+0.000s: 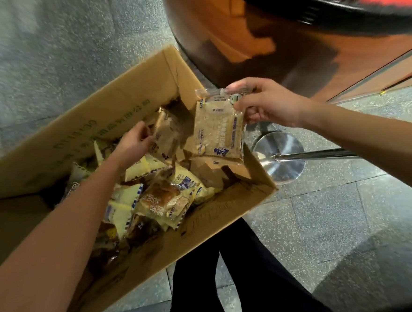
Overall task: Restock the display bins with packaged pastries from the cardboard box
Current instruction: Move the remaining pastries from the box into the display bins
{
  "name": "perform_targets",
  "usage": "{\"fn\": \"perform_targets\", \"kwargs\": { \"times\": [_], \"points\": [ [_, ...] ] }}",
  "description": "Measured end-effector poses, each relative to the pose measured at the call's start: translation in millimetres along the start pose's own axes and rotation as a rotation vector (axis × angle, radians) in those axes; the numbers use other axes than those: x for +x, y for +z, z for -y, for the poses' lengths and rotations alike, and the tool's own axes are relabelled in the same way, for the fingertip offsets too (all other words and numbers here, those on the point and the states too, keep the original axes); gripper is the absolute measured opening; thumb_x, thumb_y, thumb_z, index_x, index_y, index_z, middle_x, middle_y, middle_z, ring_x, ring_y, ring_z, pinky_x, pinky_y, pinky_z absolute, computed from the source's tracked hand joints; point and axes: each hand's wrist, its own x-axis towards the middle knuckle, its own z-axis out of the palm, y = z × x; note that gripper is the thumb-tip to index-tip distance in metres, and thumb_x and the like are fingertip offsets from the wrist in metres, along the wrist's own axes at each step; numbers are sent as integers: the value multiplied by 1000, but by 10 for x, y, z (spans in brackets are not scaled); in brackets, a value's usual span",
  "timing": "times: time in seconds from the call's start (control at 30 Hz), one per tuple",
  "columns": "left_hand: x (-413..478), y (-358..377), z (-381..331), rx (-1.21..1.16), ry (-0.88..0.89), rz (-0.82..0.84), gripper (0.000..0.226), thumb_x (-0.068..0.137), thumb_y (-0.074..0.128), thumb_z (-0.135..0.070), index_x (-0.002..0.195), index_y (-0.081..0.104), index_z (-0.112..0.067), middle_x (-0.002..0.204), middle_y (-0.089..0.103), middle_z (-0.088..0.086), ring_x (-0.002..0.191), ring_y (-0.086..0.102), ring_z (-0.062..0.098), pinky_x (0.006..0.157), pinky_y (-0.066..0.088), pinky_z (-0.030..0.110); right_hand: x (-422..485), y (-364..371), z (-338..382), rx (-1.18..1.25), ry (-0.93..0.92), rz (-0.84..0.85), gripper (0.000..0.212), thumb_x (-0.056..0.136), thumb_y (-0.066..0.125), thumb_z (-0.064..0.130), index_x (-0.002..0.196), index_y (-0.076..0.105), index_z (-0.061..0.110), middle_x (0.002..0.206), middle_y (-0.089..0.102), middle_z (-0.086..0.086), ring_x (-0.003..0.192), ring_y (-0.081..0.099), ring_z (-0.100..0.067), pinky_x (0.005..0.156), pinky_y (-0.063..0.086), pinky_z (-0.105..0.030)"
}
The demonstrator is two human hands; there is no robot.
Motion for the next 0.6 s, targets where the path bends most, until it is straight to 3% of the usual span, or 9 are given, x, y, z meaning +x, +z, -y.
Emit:
{"fn": "perform_targets", "kwargs": {
  "times": [0.07,0.13,0.2,0.37,0.53,0.6],
  "points": [
    [-134,-197,-91,16,14,-65,11,100,50,-17,101,48,-6,86,55,7,79,53,23,69,46,38,-110,50,112,19,8,9,47,88,60,-7,130,52,13,66,61,-3,52,54,-9,49,48,-18],
    [-292,-374,-170,-26,44,-136,8,100,51,-16,96,47,-10,80,53,5,73,50,21,65,42,35,-240,92,234,-20,8,52,50,89,59,-4,132,52,20,86,66,-12,67,63,-15,59,55,-22],
    [-454,-529,-270,-82,66,-147,11,100,53,-14,90,47,-16,76,52,4,67,47,18,60,40,33,-380,113,345,-39,-2,86,48,89,57,-4,128,56,23,100,61,-17,76,62,-19,63,56,-23],
    [-838,-883,-603,-235,160,-108,22,99,53,-10,83,45,-23,77,50,2,71,46,18,61,41,29,-807,161,649,51,-7,93,42,94,46,-8,129,56,15,117,57,-9,89,61,-16,64,55,-20],
    [-1207,-1189,-961,-258,326,-162,22,100,52,-13,84,44,-24,79,49,-3,72,44,10,71,38,28,-1366,298,899,124,-82,16,36,95,42,-5,117,62,16,115,61,-9,97,59,-18,75,52,-25],
    [-1408,-1268,-1072,-247,363,-139,22,101,50,-12,84,43,-24,80,47,-4,71,44,9,72,38,28,-1650,424,995,103,-121,-34,31,97,42,0,117,60,16,104,66,-5,87,65,-13,69,53,-23]
  ]
}}
